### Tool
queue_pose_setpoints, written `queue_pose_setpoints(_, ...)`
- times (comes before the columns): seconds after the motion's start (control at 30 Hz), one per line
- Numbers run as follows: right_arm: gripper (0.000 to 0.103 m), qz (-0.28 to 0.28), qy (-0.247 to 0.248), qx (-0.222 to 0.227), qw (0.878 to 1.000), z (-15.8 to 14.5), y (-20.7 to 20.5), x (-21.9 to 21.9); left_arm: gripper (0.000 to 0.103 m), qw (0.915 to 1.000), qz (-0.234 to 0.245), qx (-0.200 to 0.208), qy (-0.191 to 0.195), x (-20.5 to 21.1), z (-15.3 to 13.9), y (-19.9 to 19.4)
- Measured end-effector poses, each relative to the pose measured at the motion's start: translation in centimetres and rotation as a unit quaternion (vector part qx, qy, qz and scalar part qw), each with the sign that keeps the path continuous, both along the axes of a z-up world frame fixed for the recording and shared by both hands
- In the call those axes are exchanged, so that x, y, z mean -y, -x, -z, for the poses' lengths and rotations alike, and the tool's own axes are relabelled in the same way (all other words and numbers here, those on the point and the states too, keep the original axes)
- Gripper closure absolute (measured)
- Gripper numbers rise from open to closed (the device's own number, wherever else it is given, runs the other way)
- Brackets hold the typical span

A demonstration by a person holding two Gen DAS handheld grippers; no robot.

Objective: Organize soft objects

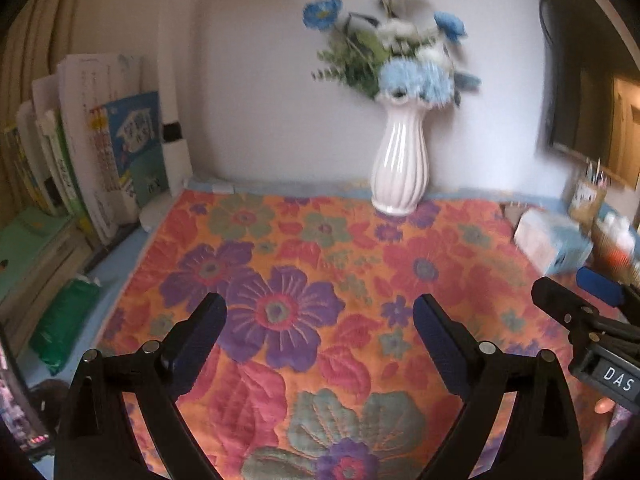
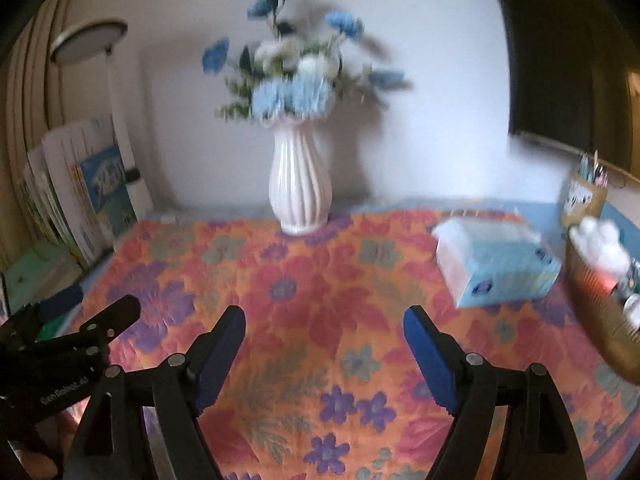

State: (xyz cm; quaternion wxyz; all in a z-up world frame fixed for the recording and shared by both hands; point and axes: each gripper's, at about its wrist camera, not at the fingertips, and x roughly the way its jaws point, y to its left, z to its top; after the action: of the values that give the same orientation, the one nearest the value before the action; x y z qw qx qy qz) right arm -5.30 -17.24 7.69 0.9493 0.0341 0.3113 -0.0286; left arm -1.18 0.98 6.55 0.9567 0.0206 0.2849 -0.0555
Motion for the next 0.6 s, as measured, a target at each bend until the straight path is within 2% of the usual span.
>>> queue_pose_setpoints(0.1, 0.023, 0.003, 0.007, -0.008, 1.000, 0.9, -0.4, -0.2, 0.009, 0.9996, 0.006, -0.026, 0.008, -0.2, 1.1, -0.7)
queue_pose_setpoints(0.2, 0.023, 0.010, 0.014, -0.005, 1.000, 1.4, -0.7, -0.1, 0.009, 0.9990, -0.004, -0.024, 0.037, -1.3, 1.2, -0.9)
queue_pose_setpoints(0.3, 0.023, 0.005, 0.019, -0.013, 1.000, 2.1, -1.0, -0.2, 0.009, 0.9985, -0.019, -0.026, 0.044, -1.8, 1.3, -1.0)
queue_pose_setpoints(0.37, 0.021, -0.002, 0.023, -0.011, 1.000, 2.2, -1.0, -0.4, 0.009, 0.9990, -0.024, -0.016, 0.034, -1.5, 1.3, -0.7)
queue_pose_setpoints(0.4, 0.015, -0.001, 0.026, -0.009, 1.000, 2.2, -0.9, -0.5, 0.009, 0.9993, -0.024, -0.012, 0.027, -1.3, 1.2, -0.6)
queue_pose_setpoints(0.47, 0.010, 0.001, 0.034, -0.004, 0.999, 2.1, -0.7, -0.7, 0.009, 0.9997, -0.024, -0.004, 0.010, -0.8, 1.2, -0.4)
queue_pose_setpoints(0.6, 0.010, -0.003, 0.044, -0.004, 0.999, 2.2, -0.6, -1.2, 0.007, 0.9995, -0.026, 0.009, -0.013, -0.2, 1.0, 0.0)
